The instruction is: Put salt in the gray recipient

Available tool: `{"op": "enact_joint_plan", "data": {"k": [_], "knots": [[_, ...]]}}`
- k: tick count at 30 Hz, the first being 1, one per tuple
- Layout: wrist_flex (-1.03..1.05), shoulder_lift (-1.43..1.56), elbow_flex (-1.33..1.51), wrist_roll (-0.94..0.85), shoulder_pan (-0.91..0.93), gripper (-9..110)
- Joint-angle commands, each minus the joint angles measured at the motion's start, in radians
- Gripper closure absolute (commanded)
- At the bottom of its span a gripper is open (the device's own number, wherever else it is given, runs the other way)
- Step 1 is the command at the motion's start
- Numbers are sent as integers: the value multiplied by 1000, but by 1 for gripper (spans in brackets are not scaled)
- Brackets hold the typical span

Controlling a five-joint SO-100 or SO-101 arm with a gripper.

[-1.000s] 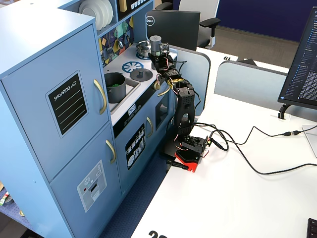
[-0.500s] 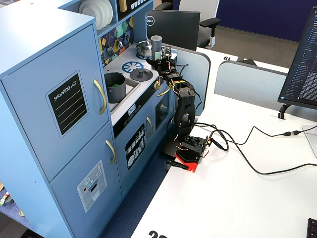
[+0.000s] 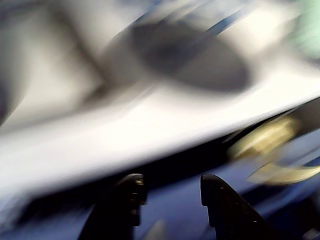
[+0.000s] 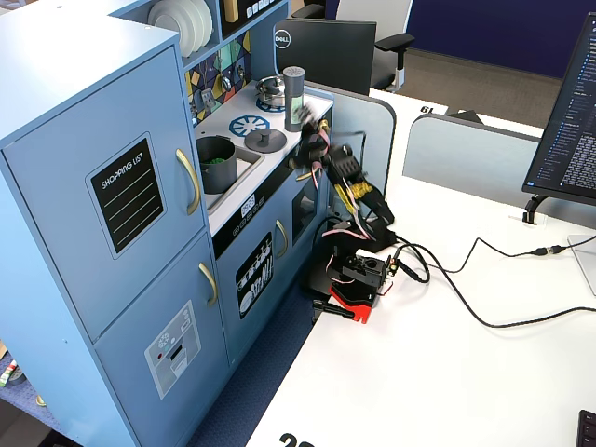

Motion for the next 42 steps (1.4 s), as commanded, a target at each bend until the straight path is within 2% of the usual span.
{"op": "enact_joint_plan", "data": {"k": [1,6,11,14,17,20,42], "knots": [[222,204,124,-20,-287,101],[295,362,442,-26,-399,101],[186,434,709,75,-442,101],[186,434,811,-48,-430,101],[181,436,910,-87,-436,101],[192,436,910,11,-463,99],[192,436,910,6,-460,98]]}}
